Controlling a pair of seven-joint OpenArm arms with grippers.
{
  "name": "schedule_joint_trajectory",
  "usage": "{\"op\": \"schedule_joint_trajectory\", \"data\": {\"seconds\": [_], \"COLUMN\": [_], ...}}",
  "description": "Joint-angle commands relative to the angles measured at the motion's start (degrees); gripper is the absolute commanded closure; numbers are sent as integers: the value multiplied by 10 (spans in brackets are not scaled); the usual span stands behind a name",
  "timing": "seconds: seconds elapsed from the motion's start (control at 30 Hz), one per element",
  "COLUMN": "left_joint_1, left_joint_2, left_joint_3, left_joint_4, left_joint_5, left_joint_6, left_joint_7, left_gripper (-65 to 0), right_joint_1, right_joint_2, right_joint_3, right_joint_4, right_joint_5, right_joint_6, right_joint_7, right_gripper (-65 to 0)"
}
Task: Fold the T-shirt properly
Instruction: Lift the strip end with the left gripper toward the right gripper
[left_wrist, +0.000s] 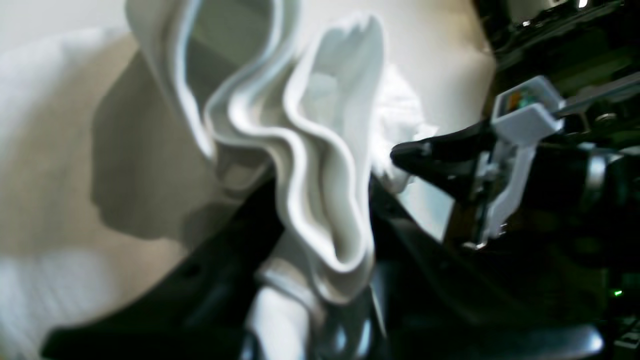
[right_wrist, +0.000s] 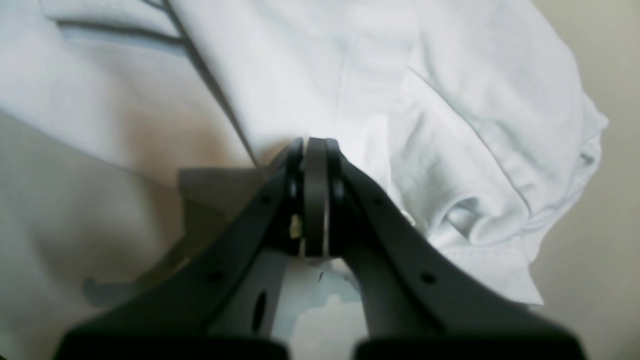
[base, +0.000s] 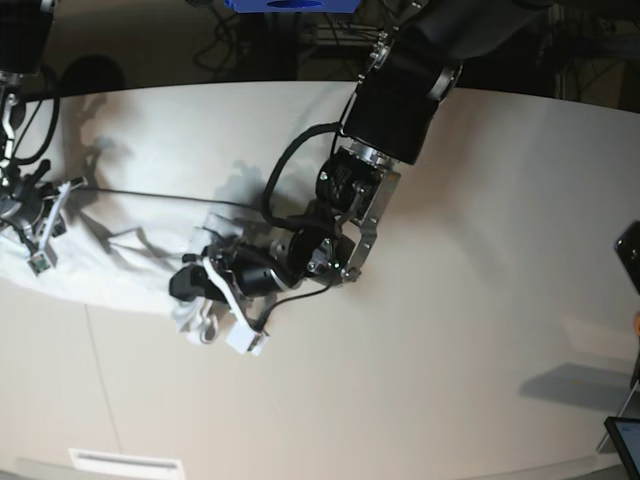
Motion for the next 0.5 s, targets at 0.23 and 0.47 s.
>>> {"op": "schedule_joint_trajectory", "data": {"seconds": [0.23, 0.47], "left_joint_1": [-38, -52], "left_joint_2": [9, 9], "left_joint_3": [17, 94], "left_joint_4": [-11, -71], "left_joint_5": [-22, -39], "left_joint_6": [-5, -5], "left_joint_7": [-21, -88], "left_gripper": [0, 0], "right_joint_1": [8, 8], "right_joint_2": [0, -1], "right_joint_3": [4, 4], "right_joint_4": [9, 9], "right_joint_5": [4, 4], "right_joint_6": [-1, -1], "right_joint_7": [9, 9], "right_gripper": [0, 0]}}
